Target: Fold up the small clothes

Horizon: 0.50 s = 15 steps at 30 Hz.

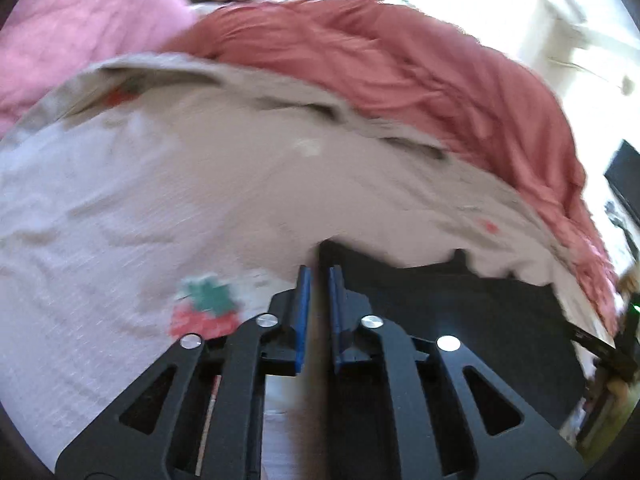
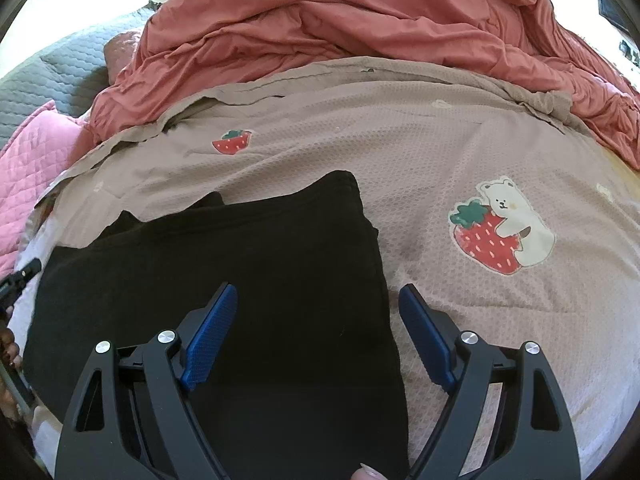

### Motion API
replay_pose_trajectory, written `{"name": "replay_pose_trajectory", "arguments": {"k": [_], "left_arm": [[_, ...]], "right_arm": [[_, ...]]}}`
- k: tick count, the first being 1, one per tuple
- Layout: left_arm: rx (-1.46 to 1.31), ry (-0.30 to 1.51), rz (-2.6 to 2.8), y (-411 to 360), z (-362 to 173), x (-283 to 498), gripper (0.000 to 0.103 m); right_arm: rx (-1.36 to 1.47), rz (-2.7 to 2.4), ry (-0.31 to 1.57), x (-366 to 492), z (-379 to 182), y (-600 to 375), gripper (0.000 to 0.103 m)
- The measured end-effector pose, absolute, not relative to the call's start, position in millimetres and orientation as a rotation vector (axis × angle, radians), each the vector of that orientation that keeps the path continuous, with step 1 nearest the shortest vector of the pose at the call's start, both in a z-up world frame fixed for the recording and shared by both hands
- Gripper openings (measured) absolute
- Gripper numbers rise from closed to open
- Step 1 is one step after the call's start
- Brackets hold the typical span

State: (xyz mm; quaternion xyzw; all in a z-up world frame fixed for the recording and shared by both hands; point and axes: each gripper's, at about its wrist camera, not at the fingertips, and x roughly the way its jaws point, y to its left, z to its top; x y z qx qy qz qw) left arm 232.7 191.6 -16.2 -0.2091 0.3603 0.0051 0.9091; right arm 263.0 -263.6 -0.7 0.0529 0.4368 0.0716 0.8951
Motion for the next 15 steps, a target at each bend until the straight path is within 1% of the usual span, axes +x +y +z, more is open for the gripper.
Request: {"name": "replay_pose_trajectory", "arguments": {"k": [1,2,3,6,8,9,10,14,15], "left_arm": [[-0.459,0.746,-0.004,193.8,-17.9,232.8,0.016],[-0.487,0.744,-0.02,195.6,-18.6,232.2,0.019],[-0.502,0.747,-0.038,196.1,-18.5,231.8,0.026],[-0.5,0.753,-0.082,189.2,-16.3,227.5,0.035],[-0.499,0.771,-0.117,181.4,-17.0,226.2,0.047],[-0.495,0.785,-0.126,178.8,-18.7,224.7,0.059],[-0.485,0.799,-0.127,174.2,-21.1,223.7,0.062],[-0.389,0.858,-0.102,151.4,-30.7,225.7,0.062],[-0.344,0.863,-0.085,144.8,-30.9,225.5,0.058]], "right_arm": [[0.109,0.147,0.903,263.8,0.3,-264.2,0.082],[0.108,0.144,0.9,264.5,1.5,-265.4,0.082],[0.109,0.141,0.896,266.0,3.5,-267.3,0.082],[0.113,0.125,0.875,273.6,10.0,-274.8,0.082],[0.115,0.114,0.87,281.0,11.4,-279.7,0.082],[0.114,0.107,0.875,287.1,10.4,-282.4,0.082],[0.109,0.103,0.886,293.1,8.0,-283.4,0.082],[0.088,0.1,0.953,310.1,-10.9,-282.5,0.081],[0.097,0.106,0.962,310.9,-14.6,-282.5,0.077]]}}
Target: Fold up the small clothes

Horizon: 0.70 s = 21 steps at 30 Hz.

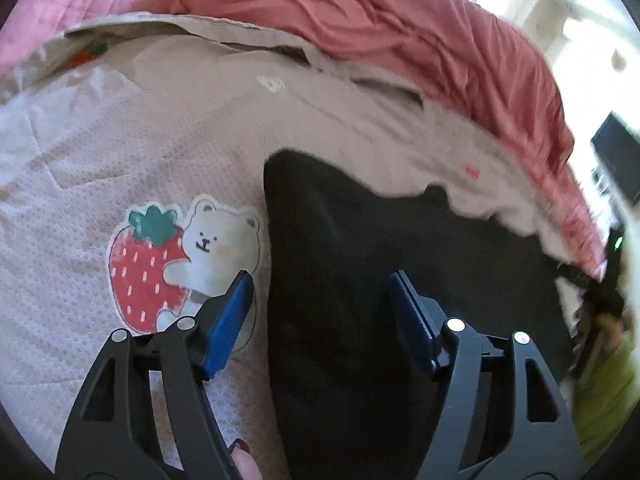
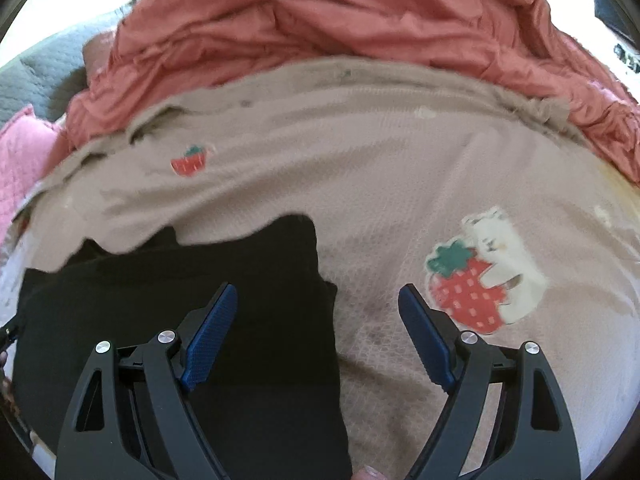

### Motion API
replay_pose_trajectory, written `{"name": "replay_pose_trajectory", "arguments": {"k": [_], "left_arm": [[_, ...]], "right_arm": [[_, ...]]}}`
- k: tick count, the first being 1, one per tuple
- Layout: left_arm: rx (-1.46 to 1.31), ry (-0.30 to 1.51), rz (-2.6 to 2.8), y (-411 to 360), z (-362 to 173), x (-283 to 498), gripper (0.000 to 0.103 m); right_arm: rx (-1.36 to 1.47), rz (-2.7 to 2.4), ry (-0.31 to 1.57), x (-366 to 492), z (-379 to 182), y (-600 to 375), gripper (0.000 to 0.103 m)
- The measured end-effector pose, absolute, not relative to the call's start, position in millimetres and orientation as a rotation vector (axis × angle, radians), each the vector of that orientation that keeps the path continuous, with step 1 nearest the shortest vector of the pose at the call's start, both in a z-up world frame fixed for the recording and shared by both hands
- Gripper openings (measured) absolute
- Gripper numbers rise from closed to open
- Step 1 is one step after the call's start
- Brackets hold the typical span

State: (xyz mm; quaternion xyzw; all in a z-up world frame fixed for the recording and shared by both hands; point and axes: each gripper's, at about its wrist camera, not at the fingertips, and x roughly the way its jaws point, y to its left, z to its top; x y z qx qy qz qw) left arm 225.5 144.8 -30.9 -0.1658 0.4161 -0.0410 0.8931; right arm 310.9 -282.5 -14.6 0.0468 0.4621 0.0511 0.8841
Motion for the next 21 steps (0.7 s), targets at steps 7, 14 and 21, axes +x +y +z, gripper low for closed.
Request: {"name": "replay_pose_trajectory", "arguments": {"k": [7,14,21], "left_arm": [[-0.163,0.745,-0.057,122.4,-5.3,214.6,0.007],[-0.089,0.805,0.01,113.2,-23.2,224.3,0.009],[-0.107,0.815,0.037,121.0,-25.1,221.8,0.023]], "right_arm": [[0.067,0.161,0.899,295.4,-4.9,-278.1,0.014],[0.042,0.084,0.925,304.5,-20.5,-287.4,0.012],[0.003,0.051,0.923,303.8,-23.8,-284.0,0.018]]}}
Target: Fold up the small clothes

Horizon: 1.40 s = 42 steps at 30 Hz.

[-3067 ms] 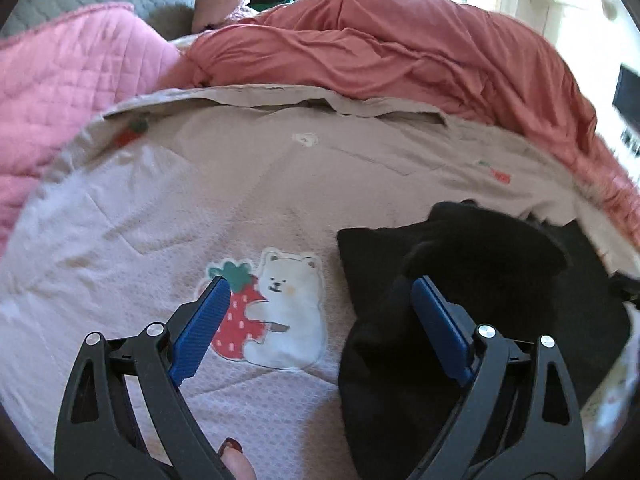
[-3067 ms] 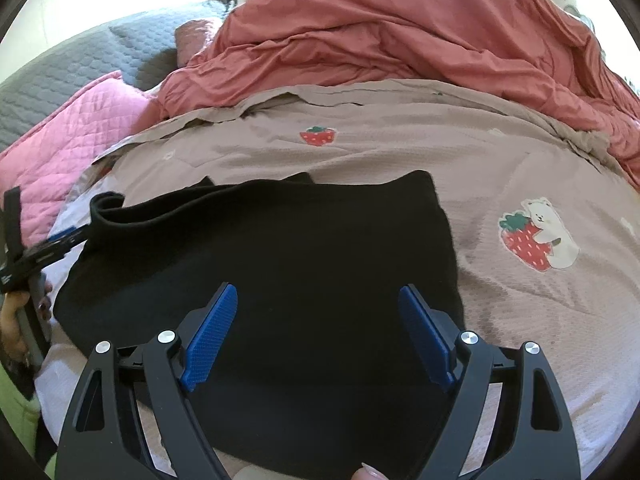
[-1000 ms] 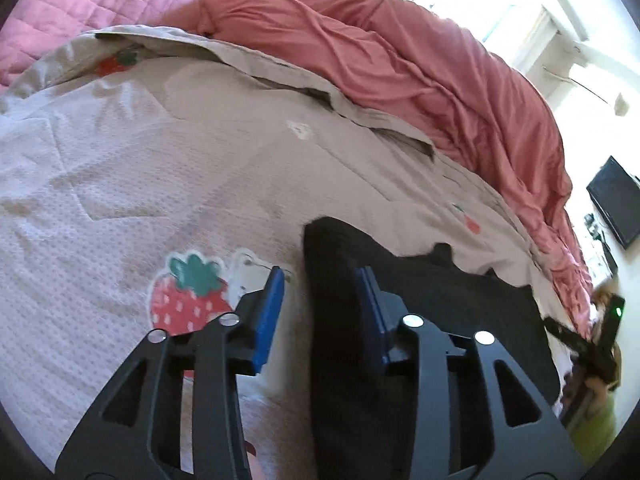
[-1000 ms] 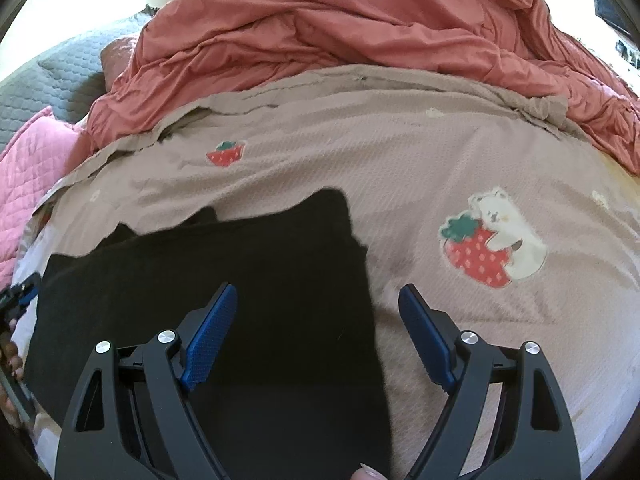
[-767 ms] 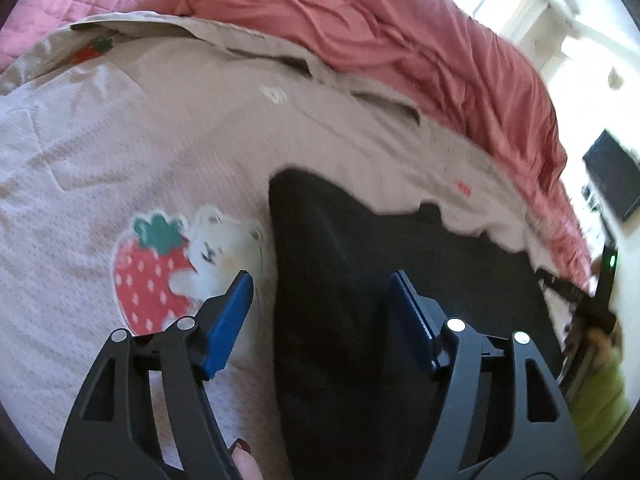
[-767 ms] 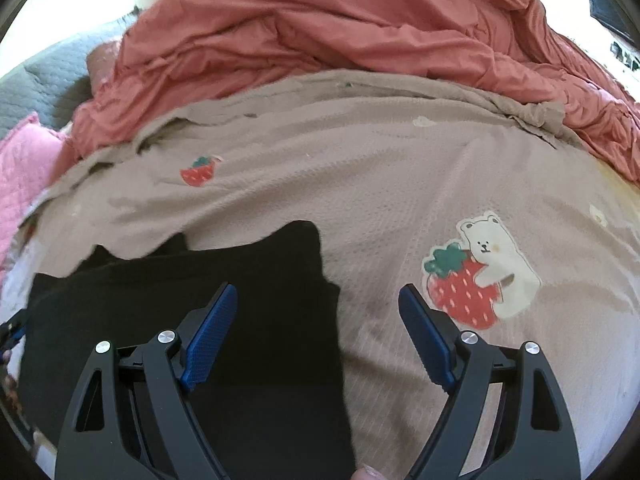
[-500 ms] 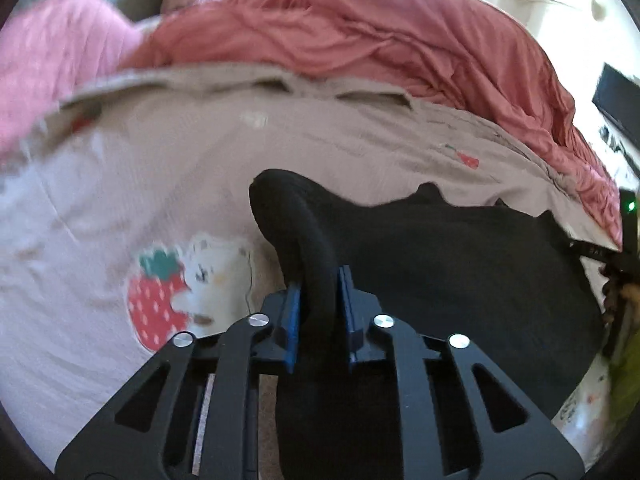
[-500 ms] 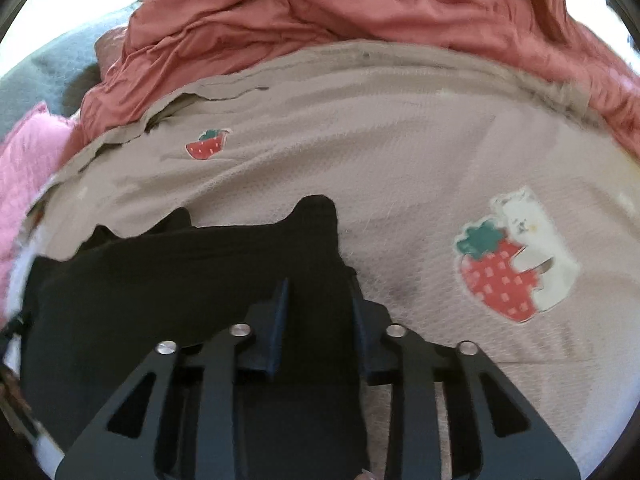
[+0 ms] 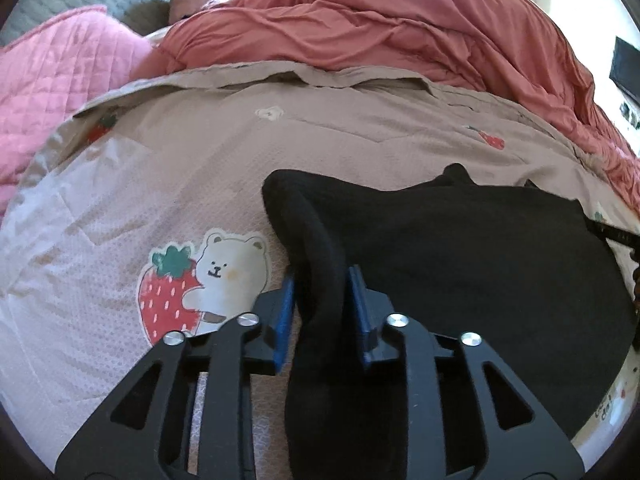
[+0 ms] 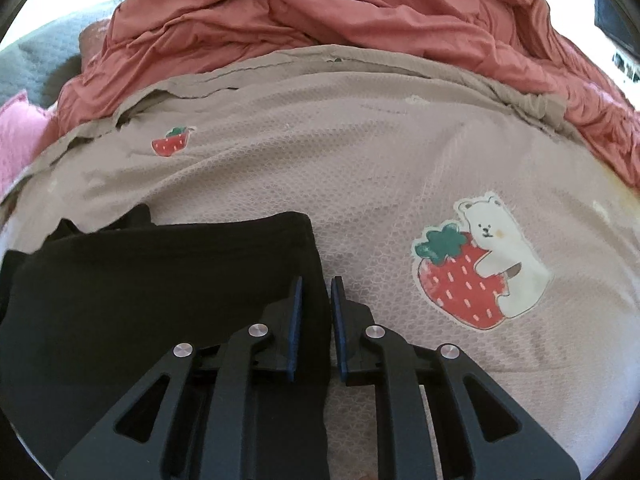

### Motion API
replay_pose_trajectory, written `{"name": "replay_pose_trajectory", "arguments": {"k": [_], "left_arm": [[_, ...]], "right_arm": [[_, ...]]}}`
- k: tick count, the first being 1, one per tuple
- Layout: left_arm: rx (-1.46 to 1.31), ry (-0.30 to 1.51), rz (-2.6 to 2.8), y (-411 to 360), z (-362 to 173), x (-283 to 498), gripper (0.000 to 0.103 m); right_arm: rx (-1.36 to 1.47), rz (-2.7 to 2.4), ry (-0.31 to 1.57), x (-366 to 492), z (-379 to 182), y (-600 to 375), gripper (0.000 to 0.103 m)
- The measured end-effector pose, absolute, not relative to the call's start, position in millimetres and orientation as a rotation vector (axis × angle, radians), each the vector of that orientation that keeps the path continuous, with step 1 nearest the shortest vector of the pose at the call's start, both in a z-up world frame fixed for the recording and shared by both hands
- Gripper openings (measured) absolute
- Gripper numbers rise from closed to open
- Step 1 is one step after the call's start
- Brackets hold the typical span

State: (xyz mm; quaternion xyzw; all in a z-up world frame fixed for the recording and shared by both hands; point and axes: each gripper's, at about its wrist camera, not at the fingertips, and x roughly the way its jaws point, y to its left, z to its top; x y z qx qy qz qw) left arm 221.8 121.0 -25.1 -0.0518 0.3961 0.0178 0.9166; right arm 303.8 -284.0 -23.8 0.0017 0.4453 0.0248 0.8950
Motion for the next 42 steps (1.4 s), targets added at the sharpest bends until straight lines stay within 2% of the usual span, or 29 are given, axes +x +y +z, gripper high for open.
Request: {"name": "replay_pose_trajectory", "arguments": {"k": [3,7,8,11,16,20,24,36,42], "left_arm": [[-0.128,0.802,0.041,126.2,-20.4,216.9,0.026],[-0.092,0.78,0.073,122.6,-8.5,206.4,0.03],[-0.079,0.77,0.083,121.0,-4.4,203.7,0.031],[-0.06,0.727,0.092,116.7,10.6,190.9,0.044],[-0.064,0.685,0.084,105.0,28.6,175.5,0.055],[-0.104,0.708,0.023,92.3,28.1,169.8,0.063],[-0.126,0.745,-0.023,79.2,20.0,162.5,0.071],[-0.085,0.812,-0.059,53.1,-0.7,142.4,0.076],[0.021,0.831,-0.024,37.3,-12.0,136.8,0.083]], "right_arm": [[-0.009,0.033,0.9,297.4,-15.1,-283.0,0.028],[-0.015,0.063,0.858,277.1,2.3,-281.2,0.034],[-0.017,0.066,0.851,272.9,5.4,-280.7,0.04],[-0.015,0.089,0.818,252.5,17.4,-280.7,0.044],[-0.016,0.132,0.802,227.2,28.3,-279.2,0.048],[-0.029,0.173,0.805,205.4,29.4,-274.5,0.056],[-0.056,0.204,0.806,186.3,24.9,-266.0,0.06],[-0.052,0.292,0.852,162.9,9.7,-247.1,0.06],[-0.045,0.293,0.887,163.4,-0.1,-247.4,0.061]]}}
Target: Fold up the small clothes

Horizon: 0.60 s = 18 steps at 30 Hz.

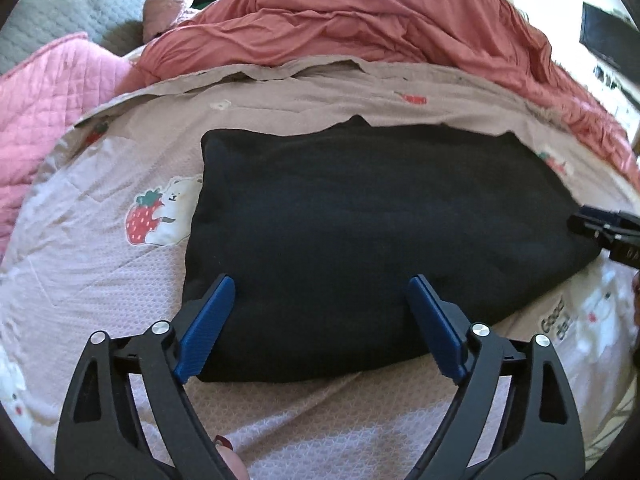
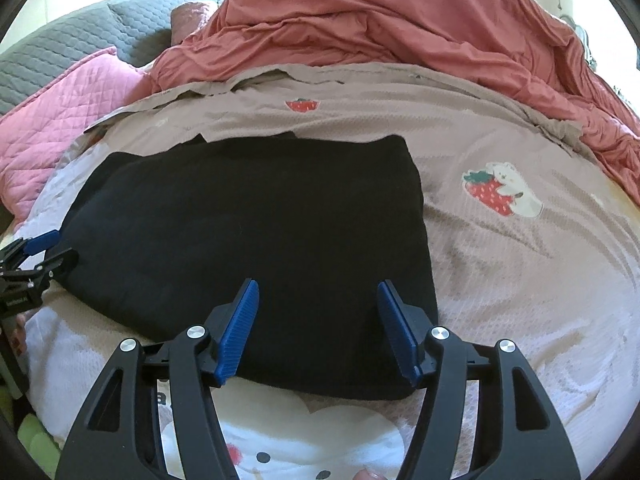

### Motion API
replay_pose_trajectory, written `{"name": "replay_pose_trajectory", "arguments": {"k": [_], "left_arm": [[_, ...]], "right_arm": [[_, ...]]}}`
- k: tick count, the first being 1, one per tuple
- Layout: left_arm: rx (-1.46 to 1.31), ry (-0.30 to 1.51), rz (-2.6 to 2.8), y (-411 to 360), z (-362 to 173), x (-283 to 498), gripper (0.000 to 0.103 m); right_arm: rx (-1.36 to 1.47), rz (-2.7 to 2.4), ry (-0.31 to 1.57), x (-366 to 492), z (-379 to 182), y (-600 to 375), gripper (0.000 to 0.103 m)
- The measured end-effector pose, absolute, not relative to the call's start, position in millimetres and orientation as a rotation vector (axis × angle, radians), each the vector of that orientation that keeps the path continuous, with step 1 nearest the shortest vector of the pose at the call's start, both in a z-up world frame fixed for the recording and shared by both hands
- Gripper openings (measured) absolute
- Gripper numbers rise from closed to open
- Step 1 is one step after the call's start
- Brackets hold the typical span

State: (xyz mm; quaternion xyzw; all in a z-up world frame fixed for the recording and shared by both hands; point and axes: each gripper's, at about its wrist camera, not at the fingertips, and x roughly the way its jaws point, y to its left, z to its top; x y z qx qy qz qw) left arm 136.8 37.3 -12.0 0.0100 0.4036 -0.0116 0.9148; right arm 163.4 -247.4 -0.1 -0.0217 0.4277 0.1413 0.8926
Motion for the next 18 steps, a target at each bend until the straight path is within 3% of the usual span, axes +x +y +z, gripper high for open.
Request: {"name": "replay_pose_trajectory", "arguments": {"k": [6,18], "left_arm": [[0.058,0.838,-0.013,35.1,-17.1,134.8,0.085],[0.015,0.821,-0.026,38.7,-13.1,128.7,0.085]], "right_arm": [[-0.012,0.287,0.933,165.5,-15.2,-252.6,0.067],[0.024,0.277,0.936,165.6,-6.6,-255.5,0.068]]}}
